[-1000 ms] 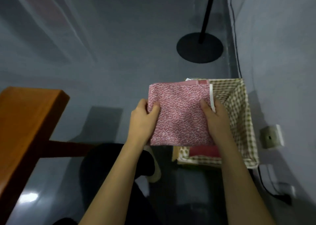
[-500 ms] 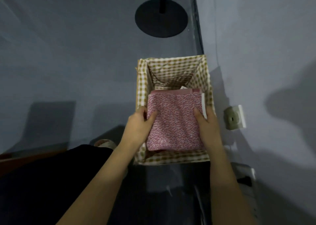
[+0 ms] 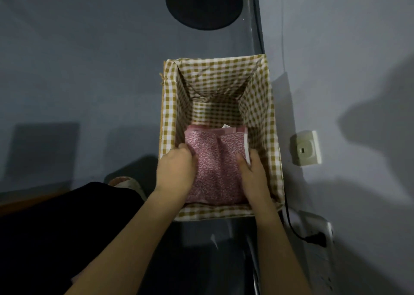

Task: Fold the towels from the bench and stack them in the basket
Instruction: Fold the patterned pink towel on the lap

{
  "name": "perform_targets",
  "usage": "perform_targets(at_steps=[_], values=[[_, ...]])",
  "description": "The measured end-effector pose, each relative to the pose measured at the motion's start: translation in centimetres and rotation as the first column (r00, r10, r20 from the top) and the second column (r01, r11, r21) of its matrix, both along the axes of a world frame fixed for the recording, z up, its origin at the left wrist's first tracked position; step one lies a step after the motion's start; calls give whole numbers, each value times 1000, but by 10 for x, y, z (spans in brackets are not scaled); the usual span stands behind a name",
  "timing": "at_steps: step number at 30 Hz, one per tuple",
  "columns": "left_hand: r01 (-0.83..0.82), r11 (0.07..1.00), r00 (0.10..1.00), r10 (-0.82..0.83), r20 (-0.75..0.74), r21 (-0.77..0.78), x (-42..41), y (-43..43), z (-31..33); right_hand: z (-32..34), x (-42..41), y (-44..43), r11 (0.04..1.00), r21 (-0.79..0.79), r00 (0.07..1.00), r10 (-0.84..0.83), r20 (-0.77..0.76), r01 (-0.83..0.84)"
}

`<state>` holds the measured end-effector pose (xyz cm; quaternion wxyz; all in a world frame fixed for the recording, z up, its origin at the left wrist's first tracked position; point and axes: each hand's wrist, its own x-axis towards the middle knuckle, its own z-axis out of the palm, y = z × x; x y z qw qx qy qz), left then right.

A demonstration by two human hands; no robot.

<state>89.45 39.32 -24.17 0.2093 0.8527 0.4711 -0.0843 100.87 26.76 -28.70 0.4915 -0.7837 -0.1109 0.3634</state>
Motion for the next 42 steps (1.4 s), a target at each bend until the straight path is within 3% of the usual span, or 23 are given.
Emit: perform_targets(at_steps=[6, 11, 13, 17, 23, 27, 34, 42], values=[[0, 998, 997, 6, -79, 70, 3, -1, -13, -3, 2, -2, 998, -34, 999, 53, 11, -53], [46, 997, 984, -34, -176, 67, 1, -11, -14, -15, 4, -7, 901, -372, 948, 289, 131, -223], [77, 994, 984, -64, -167, 73, 0, -11, -15, -17, 4, -7, 874, -429, 924, 333, 185, -229], [132, 986, 990, -126, -66, 98, -5, -9, -14, -12, 0, -3, 876, -430, 868, 375, 326, -217], [208, 977, 977, -210, 49, 37, -18, -6, -4, 10, -3, 6, 868, -430, 795, 436, 421, -248], [240, 965, 965, -249, 86, 103, -25, -1, 18, 37, -6, 20, 860, -411, 718, 490, 494, -304], [161, 959, 978, -187, 93, 234, -60, 24, 78, 102, -39, 55, 817, -375, 540, 572, 618, -438], [-11, 926, 999, -4, 40, 377, -175, 48, 151, 173, -134, 107, 748, -274, 394, 580, 713, -605]])
